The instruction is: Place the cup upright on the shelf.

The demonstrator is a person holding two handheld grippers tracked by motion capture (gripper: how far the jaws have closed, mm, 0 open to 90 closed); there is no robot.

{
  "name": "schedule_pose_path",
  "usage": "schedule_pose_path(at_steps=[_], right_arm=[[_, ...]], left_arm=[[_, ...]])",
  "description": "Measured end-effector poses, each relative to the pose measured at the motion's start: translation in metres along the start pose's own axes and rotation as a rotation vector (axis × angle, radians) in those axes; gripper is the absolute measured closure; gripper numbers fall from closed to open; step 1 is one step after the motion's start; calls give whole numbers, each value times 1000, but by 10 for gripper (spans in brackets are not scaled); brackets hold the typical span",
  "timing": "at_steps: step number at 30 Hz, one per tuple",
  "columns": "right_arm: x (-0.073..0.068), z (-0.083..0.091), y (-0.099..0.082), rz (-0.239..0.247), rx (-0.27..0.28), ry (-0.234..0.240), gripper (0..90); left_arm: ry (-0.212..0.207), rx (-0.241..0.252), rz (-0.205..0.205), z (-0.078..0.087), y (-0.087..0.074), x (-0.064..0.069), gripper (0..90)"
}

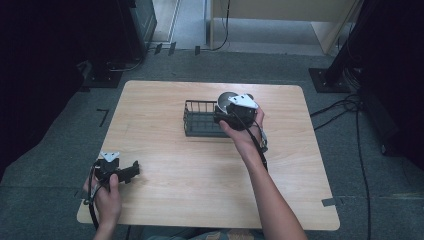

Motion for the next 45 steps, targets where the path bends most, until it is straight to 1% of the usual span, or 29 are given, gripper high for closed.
schedule_pose_path(at_steps=[2,3,6,11,12,14,16,17,22,30,34,36,40,45], right_arm=[[2,-3,0,-3,-1,-6,183],[5,-8,0,-13,-1,-14,183],[9,-16,-1,-23,-13,-26,184],[14,-28,-4,-41,-28,-32,183],[14,-28,-4,-41,-28,-32,183],[15,-36,-8,-39,-46,-41,183],[15,-39,-10,-43,-54,-42,184],[15,-44,-14,-37,-68,-47,183],[13,-52,-23,-30,-98,-50,183],[11,-60,-34,-21,-140,-52,183],[10,-62,-38,-21,-155,-41,183],[9,-63,-41,-14,-173,-38,183],[10,-64,-43,-21,-187,-34,182],[10,-65,-44,-9,-204,-29,182]], left_arm=[[0,0,0,0,0,0,48],[0,0,1,0,0,0,48],[0,0,0,0,0,0,48],[0,0,1,0,0,0,48],[0,0,1,0,0,0,48],[0,0,0,0,0,0,48],[0,0,0,0,0,0,48],[0,0,0,0,0,0,48],[0,0,0,0,0,0,48],[0,0,0,0,0,0,48],[0,0,0,0,0,0,48],[0,0,0,0,0,0,48],[0,0,0,0,0,0,48],[0,0,0,0,0,0,48]])
Point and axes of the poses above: each handheld gripper's, and its own axes: z roughly backward along the jaws, y roughly out of its top, x roughly to its right, the point moved 7 cm from there along -z, roughly forward along the jaws, and after that the axes turned 1 degree about x, right-handed, at the moved point
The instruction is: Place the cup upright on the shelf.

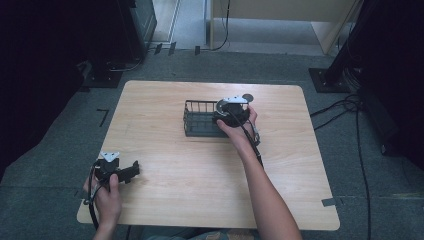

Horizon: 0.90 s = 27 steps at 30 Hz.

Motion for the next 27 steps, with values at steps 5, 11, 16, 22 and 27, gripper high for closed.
schedule_pose_path(at_steps=[5,11,16,22,27], right_arm=[[-1,0,0,20,-30,17,165],[-3,7,5,38,-47,28,28],[-1,17,8,39,-37,27,0],[1,36,13,42,-12,40,0],[6,53,13,26,14,40,0]], left_arm=[[0,0,0,0,0,0,48],[0,0,1,0,0,0,48],[0,0,0,0,0,0,48],[0,0,1,0,0,0,48],[0,0,0,0,0,0,48]])
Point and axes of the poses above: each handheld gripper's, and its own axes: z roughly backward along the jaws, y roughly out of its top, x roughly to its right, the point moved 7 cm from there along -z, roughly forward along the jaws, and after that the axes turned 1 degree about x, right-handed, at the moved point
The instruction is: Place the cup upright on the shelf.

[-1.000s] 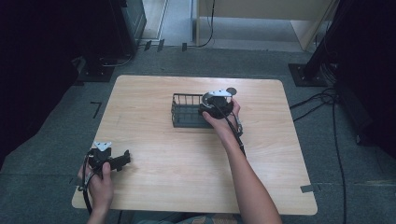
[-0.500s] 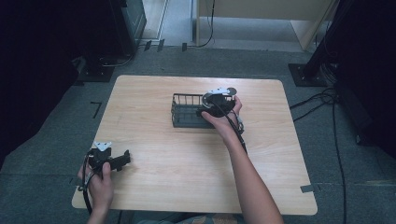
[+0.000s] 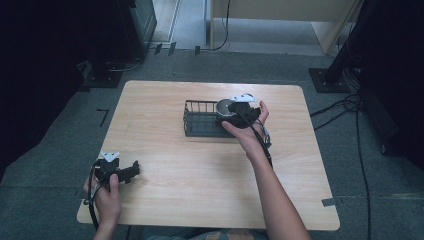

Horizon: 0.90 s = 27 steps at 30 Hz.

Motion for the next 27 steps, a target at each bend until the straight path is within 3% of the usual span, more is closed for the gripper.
schedule_pose_path(at_steps=[9,18,27], right_arm=[[15,28,-11,-15,22,-3,0],[31,46,-37,-19,21,-14,0],[60,67,-70,-58,24,-54,0]], left_arm=[[0,1,0,0,0,0,48],[0,1,1,0,0,0,48],[0,0,-1,0,0,0,48]])
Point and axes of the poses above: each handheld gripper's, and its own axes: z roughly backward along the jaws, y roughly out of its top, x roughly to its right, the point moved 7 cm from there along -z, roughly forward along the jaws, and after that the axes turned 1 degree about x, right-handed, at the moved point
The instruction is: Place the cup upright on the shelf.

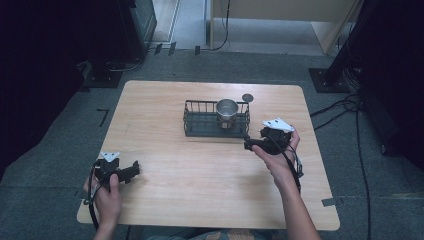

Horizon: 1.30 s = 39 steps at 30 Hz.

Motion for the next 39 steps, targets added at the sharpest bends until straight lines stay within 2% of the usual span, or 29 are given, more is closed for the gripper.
schedule_pose_path(at_steps=[15,23,28,39], right_arm=[[34,18,-38,-36,-16,-46,0],[57,27,-61,-72,-30,-81,0],[75,35,-76,-97,-41,-117,0],[103,47,-106,-139,-76,-180,0]], left_arm=[[0,0,0,0,0,0,48],[0,0,0,0,0,0,48],[0,0,0,0,0,0,48],[0,0,0,0,0,0,48]])
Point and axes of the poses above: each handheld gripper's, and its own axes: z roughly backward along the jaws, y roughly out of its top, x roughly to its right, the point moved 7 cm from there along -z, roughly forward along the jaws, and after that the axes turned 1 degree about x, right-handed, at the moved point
